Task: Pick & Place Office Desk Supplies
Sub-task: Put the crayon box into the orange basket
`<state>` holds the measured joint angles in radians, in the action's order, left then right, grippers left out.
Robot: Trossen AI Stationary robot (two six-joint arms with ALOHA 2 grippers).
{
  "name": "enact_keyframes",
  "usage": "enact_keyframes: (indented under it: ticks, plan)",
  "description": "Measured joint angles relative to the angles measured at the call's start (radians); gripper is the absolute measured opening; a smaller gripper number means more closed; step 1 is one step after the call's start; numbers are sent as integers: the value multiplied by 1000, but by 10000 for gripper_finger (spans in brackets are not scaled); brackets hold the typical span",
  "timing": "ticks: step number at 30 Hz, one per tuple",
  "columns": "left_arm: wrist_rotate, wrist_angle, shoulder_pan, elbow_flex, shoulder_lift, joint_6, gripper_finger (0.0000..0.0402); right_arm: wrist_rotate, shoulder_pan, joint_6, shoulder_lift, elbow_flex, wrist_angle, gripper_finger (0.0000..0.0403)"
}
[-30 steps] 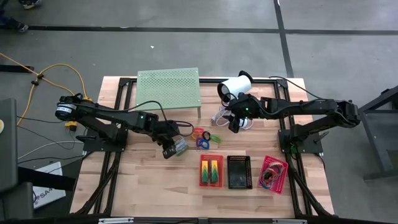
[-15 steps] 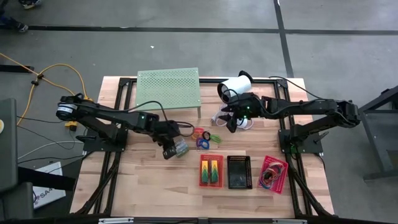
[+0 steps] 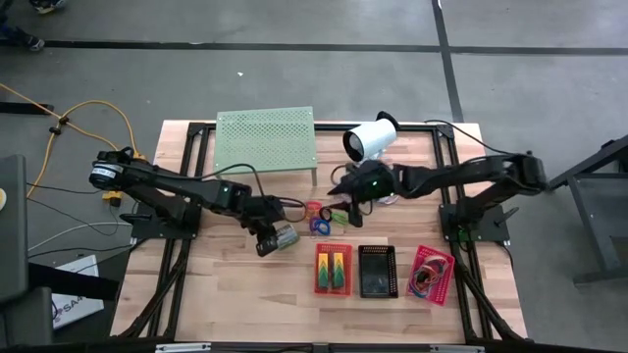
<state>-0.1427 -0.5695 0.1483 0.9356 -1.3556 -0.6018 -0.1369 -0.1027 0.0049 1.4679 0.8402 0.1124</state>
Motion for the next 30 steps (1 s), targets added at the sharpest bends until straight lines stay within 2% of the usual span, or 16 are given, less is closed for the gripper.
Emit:
enact_keyframes:
  ticks: [5,10,14,19,30]
  plan:
    - [14,3,8,-1,0,0,0,8,45,-9,98,0,146,176]
    - [14,5,8,-1,0,0,0,63,72,31,158,0,278,176]
    - [14,7,8,-2,0,0,0,60,72,102,175,12,290,176]
    - [14,9,7,-2,-1,0,0,-26,79,98,176,19,292,176]
    - [14,17,7,-2,-1,0,0,3,117,46,176,19,350,176]
